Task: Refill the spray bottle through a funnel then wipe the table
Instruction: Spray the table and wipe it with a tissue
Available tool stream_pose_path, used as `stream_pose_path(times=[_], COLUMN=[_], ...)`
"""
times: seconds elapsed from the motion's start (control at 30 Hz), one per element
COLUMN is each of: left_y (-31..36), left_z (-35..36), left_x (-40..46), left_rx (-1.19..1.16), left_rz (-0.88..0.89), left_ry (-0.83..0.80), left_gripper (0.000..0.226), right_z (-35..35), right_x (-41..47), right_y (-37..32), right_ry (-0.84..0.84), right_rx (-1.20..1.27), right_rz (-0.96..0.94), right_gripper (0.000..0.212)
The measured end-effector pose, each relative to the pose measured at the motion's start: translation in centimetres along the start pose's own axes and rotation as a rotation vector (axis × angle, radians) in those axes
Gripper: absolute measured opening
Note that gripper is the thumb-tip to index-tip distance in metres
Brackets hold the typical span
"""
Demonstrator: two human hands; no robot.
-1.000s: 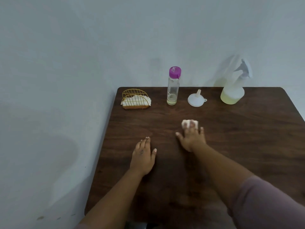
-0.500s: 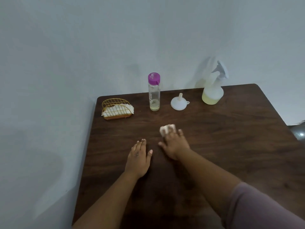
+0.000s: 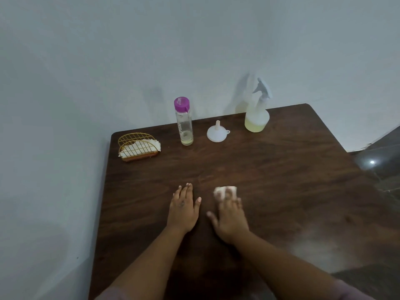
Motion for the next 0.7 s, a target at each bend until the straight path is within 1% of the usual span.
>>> stream_pose_path(times=[0.03,0.07,0.1,0.13,0.17,0.23,0.3,0.37,0.43,0.47,0.5,0.57,0.63,0.7], left_y=[0.3,0.5,0.6,0.7,0.8,0.9,0.9,1.0,1.0,1.2,1.5,1.9,3.0,3.9], left_z=[0.1,0.2,0.2,0.3,0.4,0.6,0.9,1.4,1.6,1.9,2.2,2.9,3.7,4.4], left_x=[0.0,-0.1,-0.2,-0.4,-0.7,-1.2,-1.8,-2.7,-3.5,-3.9,-4.3,-5.1,-6.2,-6.9], left_rx=[0.004,0.009,0.018,0.026,0.03,0.037,0.044,0.049,0.053,0.046,0.041,0.022,0.014,0.035], left_rz=[0.014,0.024,0.031,0.035,0.035,0.03,0.029,0.023,0.007,-0.009,-0.024,-0.045,-0.038,-0.003], left_ry=[-0.001,-0.002,-0.001,0.0,-0.002,-0.006,-0.009,-0.01,0.008,0.012,0.021,0.05,0.052,0.06], left_gripper=[0.062,0.062,0.062,0.062,0.062,0.062,0.063,0.063,0.063,0.063,0.063,0.062,0.061,0.066], right_z=[0.6,0.4,-0.1,-1.1,-2.4,-4.7,-5.9,-5.4,-3.8,-2.9,-1.8,0.9,2.5,2.4], right_x=[0.0,0.3,1.0,1.9,2.8,3.5,2.0,-0.6,-3.2,-4.5,-5.4,-6.3,-7.2,-6.9], right_y=[-1.5,-1.9,-1.2,0.3,2.6,8.5,13.2,15.0,13.9,12.5,10.5,5.3,1.1,0.1], right_ry=[-0.063,-0.085,-0.082,-0.057,-0.019,0.033,0.077,0.123,0.201,0.218,0.194,0.071,-0.032,-0.1], right_rx=[-0.063,-0.137,-0.198,-0.219,-0.199,-0.111,-0.001,0.062,0.081,0.091,0.093,0.07,-0.012,-0.166], right_rz=[-0.122,-0.204,-0.232,-0.2,-0.113,0.125,0.319,0.416,0.451,0.432,0.372,0.132,-0.154,-0.34], right_gripper=[0.078,0.076,0.075,0.076,0.077,0.077,0.078,0.081,0.084,0.085,0.088,0.091,0.088,0.083])
Point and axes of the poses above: each hand's wrist, its own x-axis towards the middle knuckle, its own z-axis out of the palm, y = z × x, the point moved 9 cm from there along x, towards the middle knuckle, and after that the axes turned 6 degrees about x, right-handed, at the moved point
